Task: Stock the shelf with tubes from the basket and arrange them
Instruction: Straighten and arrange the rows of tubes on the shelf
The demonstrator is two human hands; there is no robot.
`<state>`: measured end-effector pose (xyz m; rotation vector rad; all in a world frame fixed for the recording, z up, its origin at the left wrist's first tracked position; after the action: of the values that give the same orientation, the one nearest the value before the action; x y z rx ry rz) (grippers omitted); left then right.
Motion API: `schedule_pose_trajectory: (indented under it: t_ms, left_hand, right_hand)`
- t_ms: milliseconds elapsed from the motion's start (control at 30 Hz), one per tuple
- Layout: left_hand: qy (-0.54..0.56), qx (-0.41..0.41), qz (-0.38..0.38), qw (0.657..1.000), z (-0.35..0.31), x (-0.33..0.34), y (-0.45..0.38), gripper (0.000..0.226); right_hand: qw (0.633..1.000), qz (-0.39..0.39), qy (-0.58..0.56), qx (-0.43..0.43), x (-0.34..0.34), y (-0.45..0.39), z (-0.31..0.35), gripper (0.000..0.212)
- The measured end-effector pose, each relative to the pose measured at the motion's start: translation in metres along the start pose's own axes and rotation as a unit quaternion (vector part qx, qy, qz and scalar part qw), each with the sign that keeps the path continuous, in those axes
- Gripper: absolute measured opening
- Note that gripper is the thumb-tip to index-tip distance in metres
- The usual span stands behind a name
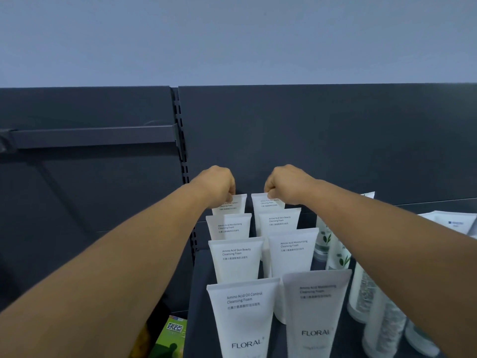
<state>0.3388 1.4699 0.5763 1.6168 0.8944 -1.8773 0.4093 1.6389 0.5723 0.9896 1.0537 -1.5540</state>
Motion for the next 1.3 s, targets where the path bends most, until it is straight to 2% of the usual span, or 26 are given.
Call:
schedule_pose_trajectory:
  t_ms: [300,433,567,733,833,1033,1300]
  left_hand:
    - [-0.005,-0.029,0.000,1.000,-0.003,0.001,0.004,0.019]
    - [-0.030,-0.030,0.010,0.999,-0.007,-0.006,0.014,0.010]
    - [-0.053,-0.041,0.013,0.998,-0.019,-0.024,0.036,0.037]
    - [-0.054,-0.067,0.014,0.996,-0.038,-0.051,0.080,0.054]
    - [-0.054,-0.074,0.005,0.996,-0.054,-0.066,0.110,0.062]
    - [-0.043,-0.062,-0.025,0.997,-0.092,-0.088,0.163,0.063]
    - [-0.040,-0.034,-0.044,0.998,-0.145,-0.097,0.237,0.062]
  right_hand:
    - [0.999,0.003,-0.022,0.030,-0.001,0.008,0.004,0.018]
    - [0.999,0.022,0.000,0.031,-0.005,0.021,0.014,0.034]
    - [0.999,0.034,0.030,0.017,-0.016,0.042,0.025,0.053]
    - [0.997,0.020,0.068,-0.006,-0.031,0.076,0.037,0.063]
    - [0.998,0.012,0.059,-0.015,-0.042,0.101,0.043,0.062]
    - [0.999,-0.006,0.037,-0.018,-0.066,0.159,0.045,0.062]
    - [1.000,-0.014,0.012,0.020,-0.090,0.259,0.045,0.056]
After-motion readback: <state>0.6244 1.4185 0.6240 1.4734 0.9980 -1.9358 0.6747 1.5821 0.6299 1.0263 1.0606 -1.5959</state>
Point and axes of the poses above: each hand's wrist, its own y-axis away from the middle knuckle, its own x-axis out of the palm, z = x × y, the point moved 1 cm from there along -y, towards the middle knuckle, and after that the axes turned 10 degrees about -y, right-handed, at the moved point
